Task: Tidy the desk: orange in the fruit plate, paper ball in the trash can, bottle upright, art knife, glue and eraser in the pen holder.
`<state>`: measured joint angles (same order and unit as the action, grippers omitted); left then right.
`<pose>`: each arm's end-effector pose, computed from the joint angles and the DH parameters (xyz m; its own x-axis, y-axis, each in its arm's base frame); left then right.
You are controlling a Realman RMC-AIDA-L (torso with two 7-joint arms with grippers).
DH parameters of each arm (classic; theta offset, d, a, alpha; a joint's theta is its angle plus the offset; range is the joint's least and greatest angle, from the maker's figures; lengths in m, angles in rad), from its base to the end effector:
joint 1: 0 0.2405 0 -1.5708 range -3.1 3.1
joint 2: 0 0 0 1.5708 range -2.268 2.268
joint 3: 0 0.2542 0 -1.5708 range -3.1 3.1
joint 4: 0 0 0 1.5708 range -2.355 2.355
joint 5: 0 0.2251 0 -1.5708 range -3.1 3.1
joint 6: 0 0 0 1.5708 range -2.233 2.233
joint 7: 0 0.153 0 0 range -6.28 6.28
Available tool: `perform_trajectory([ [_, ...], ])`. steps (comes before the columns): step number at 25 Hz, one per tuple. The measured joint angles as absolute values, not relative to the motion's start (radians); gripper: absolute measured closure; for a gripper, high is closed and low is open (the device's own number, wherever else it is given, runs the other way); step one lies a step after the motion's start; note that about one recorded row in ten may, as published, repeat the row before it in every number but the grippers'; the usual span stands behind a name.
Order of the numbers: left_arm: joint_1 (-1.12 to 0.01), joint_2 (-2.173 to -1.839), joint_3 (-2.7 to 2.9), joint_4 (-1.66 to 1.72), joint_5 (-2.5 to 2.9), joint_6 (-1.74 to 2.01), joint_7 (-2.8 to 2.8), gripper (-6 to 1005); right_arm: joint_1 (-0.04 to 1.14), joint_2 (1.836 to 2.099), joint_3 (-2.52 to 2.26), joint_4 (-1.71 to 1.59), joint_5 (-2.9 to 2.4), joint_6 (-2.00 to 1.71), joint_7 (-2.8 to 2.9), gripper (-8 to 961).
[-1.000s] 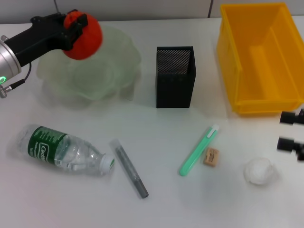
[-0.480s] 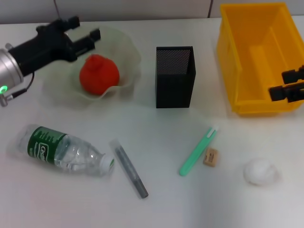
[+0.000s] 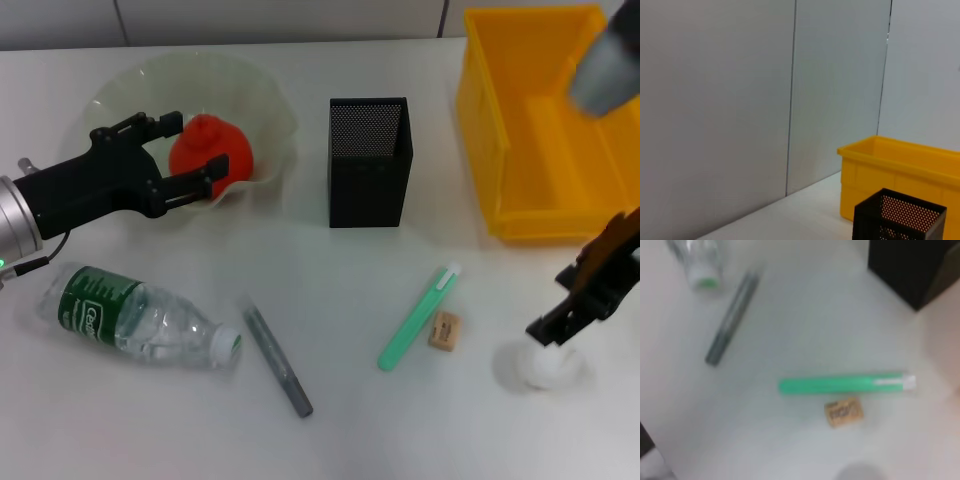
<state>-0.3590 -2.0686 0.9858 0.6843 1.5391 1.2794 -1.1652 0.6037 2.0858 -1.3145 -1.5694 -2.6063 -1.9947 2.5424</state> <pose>-0.2872 0.3488 -0.0021 0.7899 0.1767 0.5872 0.4775 -0.7780 -0.4083 0.1578 0.3211 0.0320 0.6850 -0.6148 0.3909 -0.5336 -0.7887 -0.3055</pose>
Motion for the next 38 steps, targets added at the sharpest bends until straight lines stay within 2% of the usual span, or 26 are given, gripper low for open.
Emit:
perform_trajectory([
  [15, -0.359, -2.069, 0.986, 0.679, 1.542, 1.284, -1.166, 157, 0.609, 2.087, -1.503, -1.336, -2.653, -1.820, 2.585, 342],
  [26, -0.357, -2.069, 0.986, 0.679, 1.541, 1.307, -1.166, 160, 0.609, 2.088, -1.519, -1.322, -2.654, -1.802, 2.589, 356],
  [28, -0.356, -2.068, 0.986, 0.684, 1.543, 1.346, -1.166, 161, 0.600, 2.088, -1.481, -1.375, -2.653, -1.826, 2.589, 359],
  [33, -0.327, -2.061, 0.986, 0.742, 1.548, 1.481, -1.166, 166, 0.595, 2.082, -1.181, -1.601, -2.652, -1.912, 2.574, 460],
  [38, -0.287, -2.062, 0.986, 0.866, 1.624, 1.598, -1.203, 170, 0.630, 2.054, -0.917, -1.657, -2.653, -1.902, 2.511, 430],
])
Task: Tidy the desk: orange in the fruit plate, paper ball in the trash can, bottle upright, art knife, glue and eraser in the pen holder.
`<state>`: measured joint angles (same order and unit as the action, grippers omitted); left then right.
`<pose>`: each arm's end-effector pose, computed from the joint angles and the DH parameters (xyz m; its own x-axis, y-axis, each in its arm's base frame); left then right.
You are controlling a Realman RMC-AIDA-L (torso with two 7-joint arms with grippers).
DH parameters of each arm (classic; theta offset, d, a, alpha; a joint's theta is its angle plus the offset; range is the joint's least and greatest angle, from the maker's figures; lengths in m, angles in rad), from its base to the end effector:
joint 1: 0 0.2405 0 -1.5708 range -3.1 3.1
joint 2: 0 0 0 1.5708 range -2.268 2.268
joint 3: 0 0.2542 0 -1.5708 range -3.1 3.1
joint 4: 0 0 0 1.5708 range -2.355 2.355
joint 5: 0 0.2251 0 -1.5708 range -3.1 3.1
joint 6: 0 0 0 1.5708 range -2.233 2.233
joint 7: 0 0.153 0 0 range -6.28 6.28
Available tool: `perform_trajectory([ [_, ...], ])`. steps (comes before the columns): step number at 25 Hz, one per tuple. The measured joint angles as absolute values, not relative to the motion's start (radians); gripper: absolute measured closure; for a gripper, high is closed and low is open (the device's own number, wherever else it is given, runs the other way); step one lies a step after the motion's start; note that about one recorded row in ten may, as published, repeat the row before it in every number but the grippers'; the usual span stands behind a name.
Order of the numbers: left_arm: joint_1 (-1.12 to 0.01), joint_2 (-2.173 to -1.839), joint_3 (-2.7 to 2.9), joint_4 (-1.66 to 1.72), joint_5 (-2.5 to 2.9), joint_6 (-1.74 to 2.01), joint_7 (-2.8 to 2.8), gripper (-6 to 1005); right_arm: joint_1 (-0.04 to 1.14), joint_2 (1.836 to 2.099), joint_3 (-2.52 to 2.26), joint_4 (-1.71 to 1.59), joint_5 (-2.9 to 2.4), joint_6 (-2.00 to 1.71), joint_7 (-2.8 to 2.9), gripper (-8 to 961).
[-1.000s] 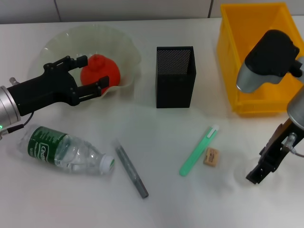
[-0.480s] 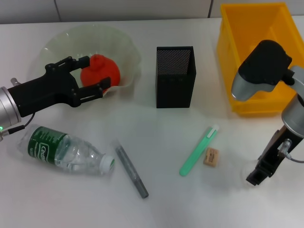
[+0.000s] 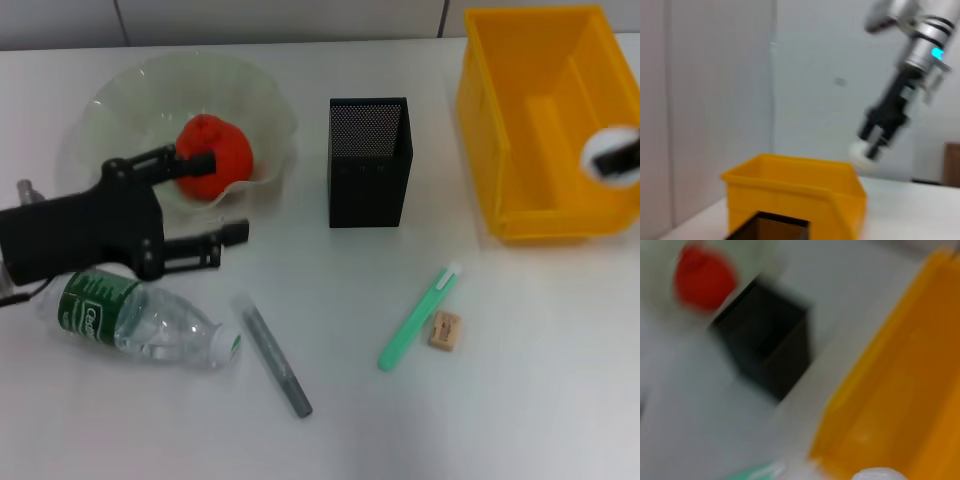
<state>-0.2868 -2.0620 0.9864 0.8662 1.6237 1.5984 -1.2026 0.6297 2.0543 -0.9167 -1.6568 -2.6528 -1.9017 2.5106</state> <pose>-0.2620 0.3069 0.0172 0.8143 0.0692 0.5763 0.2692 -0.9247 -0.2693 0.1733 0.3597 0.1225 0.6828 -0.7306 -0.0067 -0.6216 -0.5761 -0.5308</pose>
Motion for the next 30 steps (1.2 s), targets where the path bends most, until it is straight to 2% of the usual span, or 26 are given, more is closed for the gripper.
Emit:
perform_trajectory([
  [3, -0.281, -2.067, 0.991, 0.991, 1.731, 1.642, -1.306, 172, 0.643, 2.041, -0.861, -1.602, -2.654, -1.824, 2.490, 412],
  [8, -0.290, -2.070, 1.094, 1.188, 1.881, 1.658, -1.441, 176, 0.654, 2.034, -0.863, -1.492, -2.659, -1.672, 2.482, 382],
  [18, -0.336, -2.067, 1.144, 1.343, 2.005, 1.707, -1.519, 185, 0.634, 2.070, -0.851, -1.404, -2.587, -1.508, 2.418, 322],
  [20, -0.343, -2.068, 1.150, 1.361, 2.031, 1.715, -1.521, 186, 0.611, 2.073, -0.849, -1.409, -2.530, -1.502, 2.392, 310],
  [25, -0.380, -2.070, 1.191, 1.409, 2.105, 1.746, -1.564, 191, 0.507, 2.075, -0.851, -1.433, -2.284, -1.573, 2.212, 112],
  [30, -0.418, -2.071, 1.246, 1.462, 2.220, 1.760, -1.620, 195, 0.328, 2.082, -0.905, -1.395, -2.000, -1.711, 1.841, 112],
])
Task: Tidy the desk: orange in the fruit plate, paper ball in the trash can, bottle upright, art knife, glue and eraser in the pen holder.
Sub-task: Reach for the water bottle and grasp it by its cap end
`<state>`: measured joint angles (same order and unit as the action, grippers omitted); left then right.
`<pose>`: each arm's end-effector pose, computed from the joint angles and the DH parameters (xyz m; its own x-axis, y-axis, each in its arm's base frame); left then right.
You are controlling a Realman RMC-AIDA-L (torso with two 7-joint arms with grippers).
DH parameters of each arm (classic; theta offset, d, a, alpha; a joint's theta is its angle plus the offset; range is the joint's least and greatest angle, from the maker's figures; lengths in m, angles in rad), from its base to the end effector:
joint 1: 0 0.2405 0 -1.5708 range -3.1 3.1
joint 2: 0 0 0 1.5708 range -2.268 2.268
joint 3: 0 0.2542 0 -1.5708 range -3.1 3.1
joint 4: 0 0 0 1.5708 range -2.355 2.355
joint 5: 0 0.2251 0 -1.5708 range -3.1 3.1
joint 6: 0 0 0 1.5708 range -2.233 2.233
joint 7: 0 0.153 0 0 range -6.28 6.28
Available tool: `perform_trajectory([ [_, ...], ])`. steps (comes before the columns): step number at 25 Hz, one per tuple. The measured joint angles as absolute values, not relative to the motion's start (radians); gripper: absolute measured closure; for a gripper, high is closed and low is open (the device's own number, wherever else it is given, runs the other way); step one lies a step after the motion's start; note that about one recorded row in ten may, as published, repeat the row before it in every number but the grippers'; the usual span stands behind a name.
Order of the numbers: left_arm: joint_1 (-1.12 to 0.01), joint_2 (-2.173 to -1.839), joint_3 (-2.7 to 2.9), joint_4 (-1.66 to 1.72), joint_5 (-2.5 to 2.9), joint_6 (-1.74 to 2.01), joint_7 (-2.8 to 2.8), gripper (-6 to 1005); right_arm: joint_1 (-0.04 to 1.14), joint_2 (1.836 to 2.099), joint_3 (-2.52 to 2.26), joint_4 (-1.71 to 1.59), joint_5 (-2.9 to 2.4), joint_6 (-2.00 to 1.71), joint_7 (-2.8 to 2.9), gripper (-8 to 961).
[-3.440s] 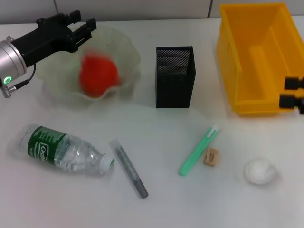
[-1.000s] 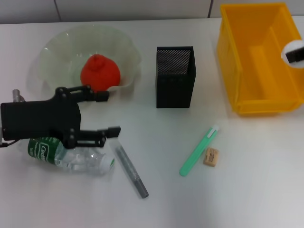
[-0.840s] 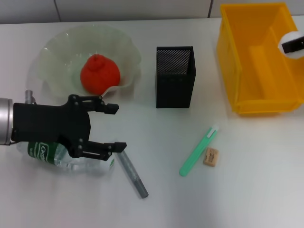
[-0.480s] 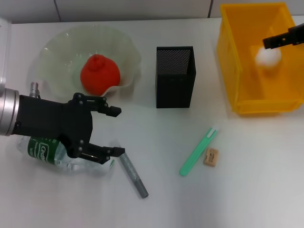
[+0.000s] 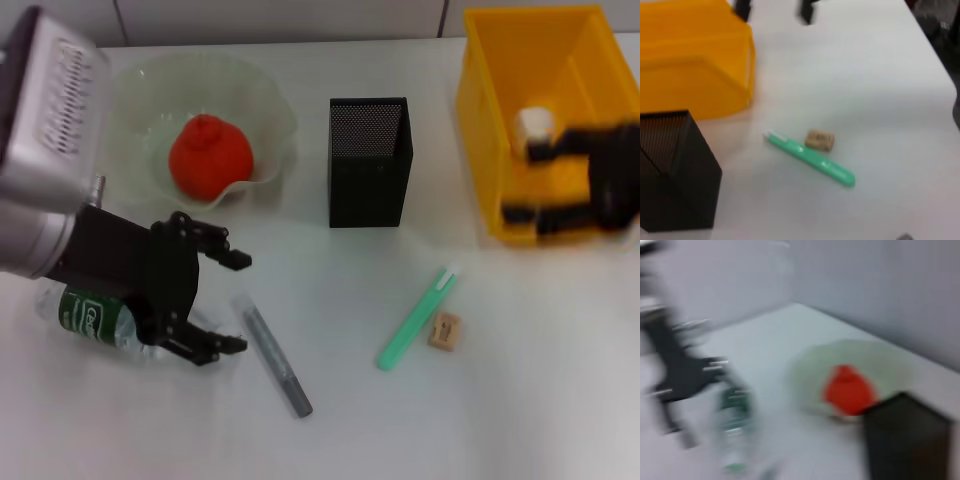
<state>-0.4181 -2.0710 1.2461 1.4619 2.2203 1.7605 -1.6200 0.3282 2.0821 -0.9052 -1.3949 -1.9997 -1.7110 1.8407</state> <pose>-0.1828 0.3151 0.0174 0.9914 -0.0882 -0.0970 -0.0928 -0.9947 -0.0442 0.2190 0.3220 0.0759 0.8933 -0.3206 -0.3151 -0.4028 -0.8820 -0.2444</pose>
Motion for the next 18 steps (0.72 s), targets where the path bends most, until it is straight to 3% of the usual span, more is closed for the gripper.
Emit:
perform_trajectory([
  [5, -0.453, -2.073, 1.314, 1.480, 2.312, 1.764, -1.660, 199, 0.244, 2.085, -0.950, -1.209, -1.926, -1.815, 1.595, 111],
  [11, -0.472, -2.077, 1.399, 1.488, 2.359, 1.746, -1.676, 204, 0.271, 2.081, -0.943, -0.948, -1.932, -1.827, 1.455, 112],
  [18, -0.491, -2.079, 1.505, 1.456, 2.435, 1.677, -1.706, 210, 0.285, 2.084, -0.953, -0.918, -1.979, -1.808, 1.437, 114],
])
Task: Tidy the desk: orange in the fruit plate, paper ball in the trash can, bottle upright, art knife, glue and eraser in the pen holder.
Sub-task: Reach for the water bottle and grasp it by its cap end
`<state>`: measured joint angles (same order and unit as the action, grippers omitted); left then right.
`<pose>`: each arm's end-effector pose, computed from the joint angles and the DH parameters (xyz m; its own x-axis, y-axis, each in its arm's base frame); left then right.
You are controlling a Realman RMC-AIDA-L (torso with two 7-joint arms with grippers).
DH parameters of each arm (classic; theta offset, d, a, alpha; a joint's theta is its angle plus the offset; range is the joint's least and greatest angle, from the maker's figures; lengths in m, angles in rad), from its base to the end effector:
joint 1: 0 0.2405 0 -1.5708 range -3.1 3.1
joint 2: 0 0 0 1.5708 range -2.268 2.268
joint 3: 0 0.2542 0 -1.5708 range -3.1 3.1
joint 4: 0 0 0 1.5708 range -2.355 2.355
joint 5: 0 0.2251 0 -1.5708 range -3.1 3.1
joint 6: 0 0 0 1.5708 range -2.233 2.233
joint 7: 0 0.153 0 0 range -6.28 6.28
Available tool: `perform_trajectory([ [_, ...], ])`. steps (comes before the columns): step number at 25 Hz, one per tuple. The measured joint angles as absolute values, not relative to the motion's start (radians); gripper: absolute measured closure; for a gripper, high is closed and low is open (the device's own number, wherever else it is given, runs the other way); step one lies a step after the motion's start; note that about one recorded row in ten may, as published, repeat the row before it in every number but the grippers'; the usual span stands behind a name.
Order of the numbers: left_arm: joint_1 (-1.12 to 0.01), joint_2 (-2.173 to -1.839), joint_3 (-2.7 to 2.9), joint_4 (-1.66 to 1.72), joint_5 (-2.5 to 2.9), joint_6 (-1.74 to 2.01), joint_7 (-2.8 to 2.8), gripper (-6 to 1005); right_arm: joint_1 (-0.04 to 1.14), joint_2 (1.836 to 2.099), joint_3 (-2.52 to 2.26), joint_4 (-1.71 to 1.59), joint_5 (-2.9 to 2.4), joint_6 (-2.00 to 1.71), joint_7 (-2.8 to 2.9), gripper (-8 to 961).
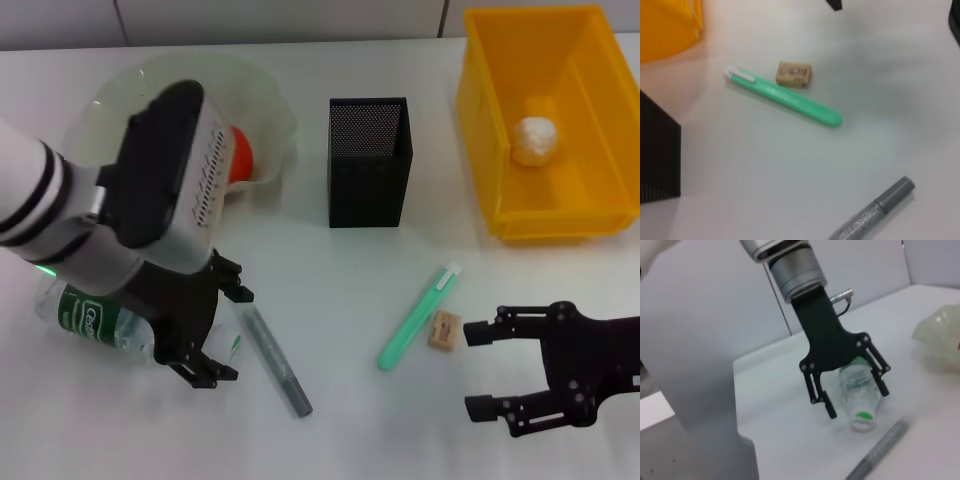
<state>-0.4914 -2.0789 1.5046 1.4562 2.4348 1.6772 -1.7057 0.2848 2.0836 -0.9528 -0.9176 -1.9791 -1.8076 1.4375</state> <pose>-0.1714 0.3190 -0.0256 0.9134 -0.1994 -0.3548 -0.1942 -0.9797 0.0507 0.2784 0.2610 -0.0028 0.8574 -0.3580 -0.3697 -0.3588 -0.9308 0.0694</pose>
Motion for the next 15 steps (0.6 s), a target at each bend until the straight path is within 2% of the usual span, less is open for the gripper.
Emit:
perform_trajectory([
  [15, -0.549, -2.080, 1.584, 1.320, 2.511, 1.594, -1.713, 222, 0.307, 2.083, -0.958, -0.882, -2.002, -1.784, 1.457, 115],
])
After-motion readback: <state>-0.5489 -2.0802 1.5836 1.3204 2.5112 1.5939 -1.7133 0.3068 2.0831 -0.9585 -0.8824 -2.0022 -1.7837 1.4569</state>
